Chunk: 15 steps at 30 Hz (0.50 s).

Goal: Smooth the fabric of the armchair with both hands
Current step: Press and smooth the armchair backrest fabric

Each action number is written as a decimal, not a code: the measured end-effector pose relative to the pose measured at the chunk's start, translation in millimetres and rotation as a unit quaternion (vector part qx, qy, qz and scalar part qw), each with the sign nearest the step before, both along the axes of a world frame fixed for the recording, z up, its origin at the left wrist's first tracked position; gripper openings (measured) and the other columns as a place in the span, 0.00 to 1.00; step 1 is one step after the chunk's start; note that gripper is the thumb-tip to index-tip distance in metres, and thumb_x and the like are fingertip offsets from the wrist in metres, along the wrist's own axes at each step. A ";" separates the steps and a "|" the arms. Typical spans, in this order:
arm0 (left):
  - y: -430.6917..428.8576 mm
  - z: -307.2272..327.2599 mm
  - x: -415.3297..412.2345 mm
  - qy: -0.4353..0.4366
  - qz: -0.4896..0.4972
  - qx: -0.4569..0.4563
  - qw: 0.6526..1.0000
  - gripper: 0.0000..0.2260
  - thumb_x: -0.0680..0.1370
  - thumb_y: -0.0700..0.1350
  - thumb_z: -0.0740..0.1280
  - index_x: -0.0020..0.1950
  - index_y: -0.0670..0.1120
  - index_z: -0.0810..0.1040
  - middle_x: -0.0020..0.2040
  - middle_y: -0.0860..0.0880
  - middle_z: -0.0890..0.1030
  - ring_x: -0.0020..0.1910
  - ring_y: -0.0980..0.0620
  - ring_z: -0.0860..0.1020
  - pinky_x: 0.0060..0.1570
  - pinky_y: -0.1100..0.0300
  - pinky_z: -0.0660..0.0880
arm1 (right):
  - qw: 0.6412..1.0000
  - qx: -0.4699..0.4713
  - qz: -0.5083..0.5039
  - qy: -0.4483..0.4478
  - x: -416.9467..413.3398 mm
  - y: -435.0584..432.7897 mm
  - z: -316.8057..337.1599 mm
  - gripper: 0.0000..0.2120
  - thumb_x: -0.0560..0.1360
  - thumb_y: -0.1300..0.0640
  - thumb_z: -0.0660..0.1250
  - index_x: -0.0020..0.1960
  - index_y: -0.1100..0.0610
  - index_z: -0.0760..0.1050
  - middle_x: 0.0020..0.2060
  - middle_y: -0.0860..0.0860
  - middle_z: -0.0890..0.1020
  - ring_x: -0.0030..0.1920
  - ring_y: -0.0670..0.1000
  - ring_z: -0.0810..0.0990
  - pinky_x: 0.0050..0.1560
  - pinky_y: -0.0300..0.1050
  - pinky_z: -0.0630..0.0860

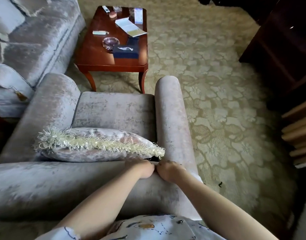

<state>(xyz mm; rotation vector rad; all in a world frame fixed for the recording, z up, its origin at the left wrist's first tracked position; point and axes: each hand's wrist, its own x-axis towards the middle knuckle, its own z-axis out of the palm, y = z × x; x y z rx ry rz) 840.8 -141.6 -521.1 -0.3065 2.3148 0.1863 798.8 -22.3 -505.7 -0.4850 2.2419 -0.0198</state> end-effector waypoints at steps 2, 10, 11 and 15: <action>4.9 -7.6 -7.4 -0.026 -0.013 0.018 0.999 0.23 0.78 0.51 0.47 0.68 0.49 0.70 0.71 0.41 0.68 0.67 0.40 0.67 0.65 0.46 0.64 | 1.000 -0.005 -0.004 0.005 0.6 2.5 1.0 0.23 0.79 0.49 0.47 0.69 0.54 0.68 0.70 0.56 0.71 0.70 0.58 0.69 0.68 0.53 0.63; 1.4 -33.0 -35.8 -0.024 -0.017 0.076 0.997 0.19 0.80 0.52 0.48 0.68 0.56 0.67 0.72 0.47 0.68 0.68 0.43 0.68 0.65 0.47 0.67 | 0.999 -0.027 0.002 -0.020 -27.1 7.5 1.8 0.24 0.78 0.47 0.48 0.68 0.54 0.69 0.70 0.56 0.71 0.70 0.55 0.70 0.69 0.51 0.62; 0.8 -29.2 -42.6 -0.022 0.002 0.084 0.996 0.18 0.80 0.51 0.48 0.68 0.56 0.68 0.71 0.47 0.69 0.66 0.43 0.70 0.63 0.47 0.68 | 0.999 -0.022 0.004 -0.028 -35.1 5.8 4.3 0.24 0.78 0.46 0.47 0.69 0.54 0.69 0.70 0.55 0.71 0.70 0.56 0.70 0.69 0.52 0.63; 3.5 -22.4 -46.7 -0.022 0.061 0.105 0.992 0.20 0.80 0.48 0.47 0.65 0.46 0.71 0.69 0.41 0.71 0.64 0.40 0.71 0.62 0.46 0.68 | 0.998 -0.009 0.026 -0.052 -45.5 12.4 9.9 0.28 0.79 0.41 0.46 0.68 0.56 0.70 0.68 0.58 0.72 0.68 0.59 0.71 0.66 0.53 0.68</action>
